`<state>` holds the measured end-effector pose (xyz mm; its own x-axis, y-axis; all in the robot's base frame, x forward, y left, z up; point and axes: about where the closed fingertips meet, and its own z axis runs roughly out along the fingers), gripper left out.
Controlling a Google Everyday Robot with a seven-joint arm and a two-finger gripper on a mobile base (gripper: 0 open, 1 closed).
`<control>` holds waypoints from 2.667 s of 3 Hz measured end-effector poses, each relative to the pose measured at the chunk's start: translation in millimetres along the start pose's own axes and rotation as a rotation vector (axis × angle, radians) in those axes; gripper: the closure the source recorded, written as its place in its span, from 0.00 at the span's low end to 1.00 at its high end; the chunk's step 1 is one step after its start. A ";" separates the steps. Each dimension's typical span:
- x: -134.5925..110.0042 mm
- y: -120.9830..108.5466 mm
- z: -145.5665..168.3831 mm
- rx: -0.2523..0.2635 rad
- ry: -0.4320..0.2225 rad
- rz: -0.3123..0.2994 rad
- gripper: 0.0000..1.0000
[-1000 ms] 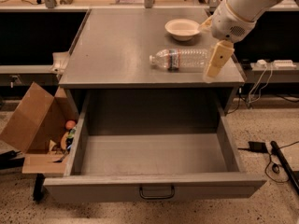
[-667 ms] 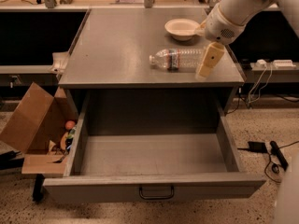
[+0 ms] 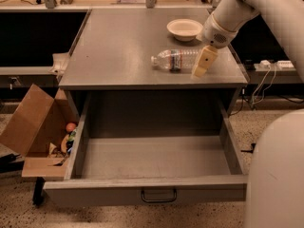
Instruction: Place water bottle into top drawer
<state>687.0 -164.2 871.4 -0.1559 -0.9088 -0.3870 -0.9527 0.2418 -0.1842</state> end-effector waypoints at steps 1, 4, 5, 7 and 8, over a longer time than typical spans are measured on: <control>0.7 -8.4 20.3 -0.025 0.011 0.020 0.21; -16.9 28.2 -14.4 -0.038 -0.081 -0.059 0.90; -13.6 83.5 -62.7 -0.045 -0.163 -0.051 1.00; 1.6 89.4 -61.4 -0.052 -0.155 -0.018 1.00; 22.6 106.2 -33.3 -0.098 -0.125 0.012 1.00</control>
Offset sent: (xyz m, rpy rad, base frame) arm 0.0226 0.0106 -0.0237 -0.0082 0.0599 -0.0057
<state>573.7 -170.4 873.2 -0.1394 -0.8552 -0.4993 -0.9728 0.2124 -0.0922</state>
